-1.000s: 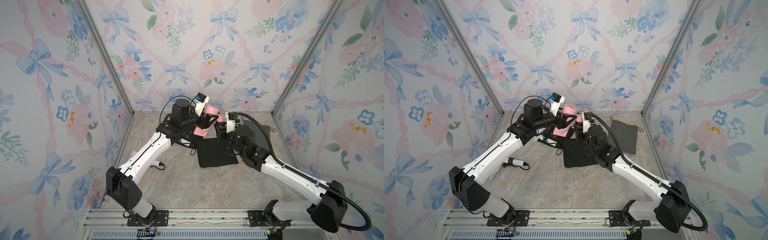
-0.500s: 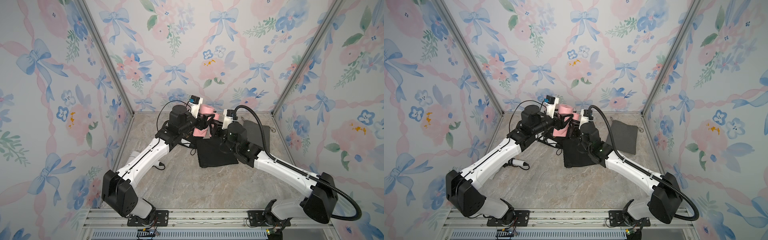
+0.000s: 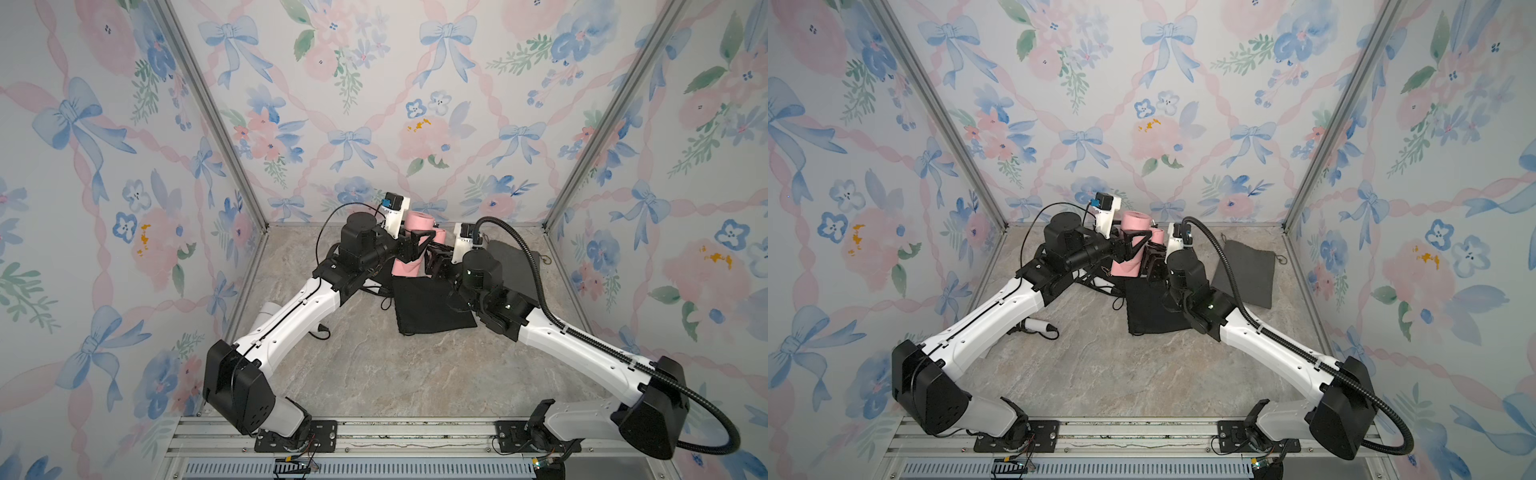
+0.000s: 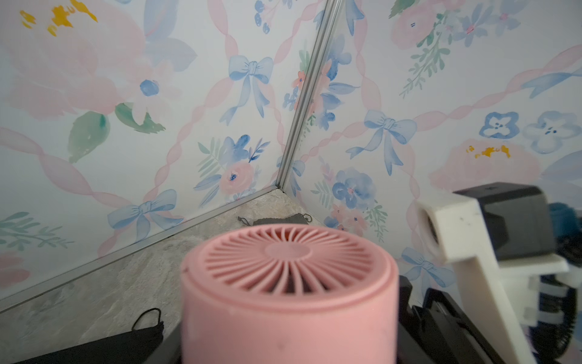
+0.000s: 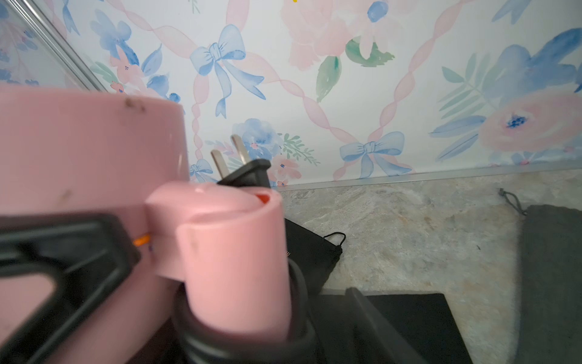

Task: Pack away hair dryers
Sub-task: Fold the hair dryer.

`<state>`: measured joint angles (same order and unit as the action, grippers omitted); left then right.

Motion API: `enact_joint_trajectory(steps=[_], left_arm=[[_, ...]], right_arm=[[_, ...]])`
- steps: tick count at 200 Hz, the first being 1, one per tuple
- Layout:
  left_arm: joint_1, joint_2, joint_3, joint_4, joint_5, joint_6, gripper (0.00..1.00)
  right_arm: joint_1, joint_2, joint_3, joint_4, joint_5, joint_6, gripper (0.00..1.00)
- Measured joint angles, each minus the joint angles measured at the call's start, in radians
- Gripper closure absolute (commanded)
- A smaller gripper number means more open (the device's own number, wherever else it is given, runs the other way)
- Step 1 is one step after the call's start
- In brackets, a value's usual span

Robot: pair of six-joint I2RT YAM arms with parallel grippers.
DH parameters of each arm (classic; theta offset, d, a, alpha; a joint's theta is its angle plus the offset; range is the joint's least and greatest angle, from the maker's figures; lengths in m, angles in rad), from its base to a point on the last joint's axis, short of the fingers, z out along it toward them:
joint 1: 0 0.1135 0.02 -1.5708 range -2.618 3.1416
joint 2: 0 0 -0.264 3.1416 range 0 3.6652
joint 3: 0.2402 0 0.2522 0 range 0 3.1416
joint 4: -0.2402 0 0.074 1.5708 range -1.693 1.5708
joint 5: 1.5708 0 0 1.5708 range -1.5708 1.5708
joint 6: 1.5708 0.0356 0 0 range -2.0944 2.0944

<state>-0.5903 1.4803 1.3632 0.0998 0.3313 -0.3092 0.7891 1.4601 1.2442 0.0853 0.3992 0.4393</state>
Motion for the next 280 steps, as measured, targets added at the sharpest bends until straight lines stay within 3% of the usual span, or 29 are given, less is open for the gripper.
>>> enact_joint_trajectory(steps=[72, 115, 166, 222, 280], left_arm=[[0.026, 0.076, 0.045, 0.003, 0.061, -0.055, 0.96], [0.071, 0.109, 0.065, 0.003, 0.079, -0.097, 0.94], [0.073, 0.133, 0.105, 0.002, 0.130, -0.138, 0.94], [0.071, 0.133, 0.131, 0.003, 0.156, -0.150, 0.94], [0.058, 0.134, 0.146, 0.001, 0.157, -0.149, 0.94]], right_arm=[[0.003, -0.198, -0.175, -0.018, -0.086, -0.115, 0.24], [-0.135, -0.314, -0.256, 0.025, -0.313, -0.128, 0.22], [-0.262, -0.286, -0.261, 0.121, -0.541, -0.086, 0.26], [-0.359, -0.238, -0.258, 0.164, -0.511, 0.004, 0.27], [-0.346, -0.108, -0.196, 0.129, -0.474, 0.028, 0.27]])
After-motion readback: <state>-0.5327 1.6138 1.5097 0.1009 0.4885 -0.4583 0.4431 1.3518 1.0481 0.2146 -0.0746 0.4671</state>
